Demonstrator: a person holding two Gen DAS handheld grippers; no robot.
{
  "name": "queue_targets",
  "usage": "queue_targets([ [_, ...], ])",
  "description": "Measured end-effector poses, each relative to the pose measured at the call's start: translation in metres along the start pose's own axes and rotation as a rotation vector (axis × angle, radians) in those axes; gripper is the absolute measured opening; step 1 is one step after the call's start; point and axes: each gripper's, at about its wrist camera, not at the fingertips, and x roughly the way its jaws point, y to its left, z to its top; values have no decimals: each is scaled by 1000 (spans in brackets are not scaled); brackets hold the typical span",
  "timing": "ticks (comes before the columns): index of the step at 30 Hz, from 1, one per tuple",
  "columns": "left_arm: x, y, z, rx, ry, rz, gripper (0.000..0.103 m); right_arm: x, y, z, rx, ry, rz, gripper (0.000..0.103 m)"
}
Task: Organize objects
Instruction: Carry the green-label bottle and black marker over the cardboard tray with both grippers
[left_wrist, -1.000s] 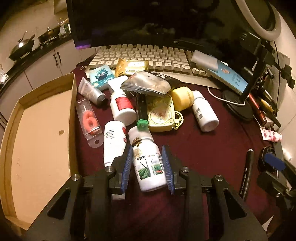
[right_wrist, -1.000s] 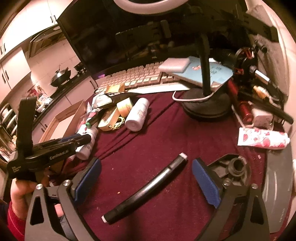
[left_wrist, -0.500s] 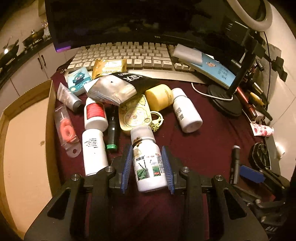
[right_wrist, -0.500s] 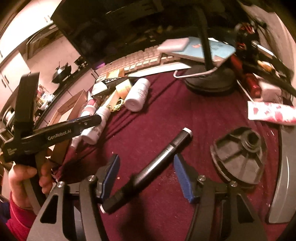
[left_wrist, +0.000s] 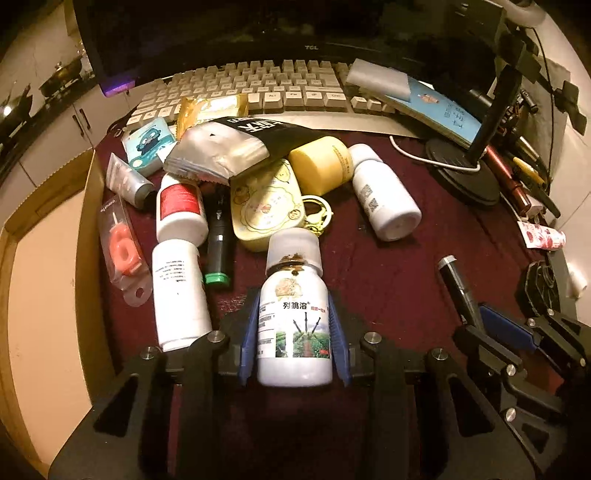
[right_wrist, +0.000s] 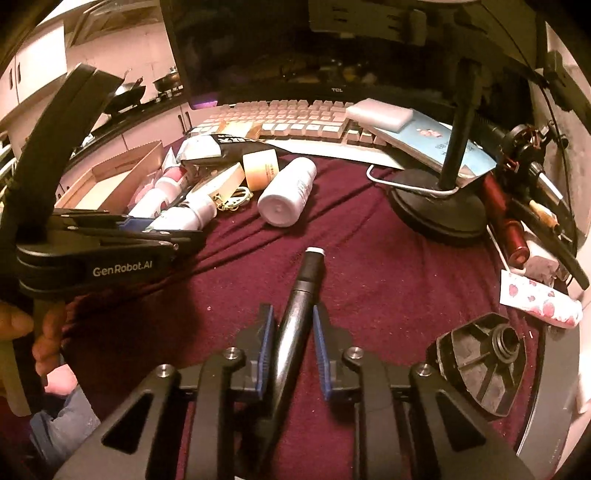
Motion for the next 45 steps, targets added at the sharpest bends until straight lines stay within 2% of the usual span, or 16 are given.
queue_targets([
  [5,-8,2,-16,-11,3,-84,34,0,-17,1,60,-3,83,13],
  [7,-12,2,-24,-15,10,-125,34,-1,-22,2,81,-5,92,13],
  [11,-25,2,-40,0,10,-149,34,-3,-26,2,95,-10,88,13],
  [15,-33,0,-36,-18,16,-182,34,-15,-26,5,95,-45,99,12],
  [20,-41,-4,-33,-10,-17,-165,34,-31,-24,9,98,-92,130,12],
  [28,-53,0,-28,-1,-75,-118,34,-33,-28,16,147,-90,225,12],
  [30,-57,2,-28,-1,-89,-104,34,-35,-29,18,152,-94,227,12],
  [37,-69,13,-26,-23,-131,-89,34,-45,-6,37,107,-104,273,12],
  [40,-78,22,-25,-45,-146,-88,34,-50,0,44,73,-113,241,12],
  [42,-85,29,-25,-66,-161,-90,34,-46,-3,45,52,-72,163,13],
  [45,-95,37,-23,-85,-179,-91,34,-36,-22,35,93,-9,127,13],
])
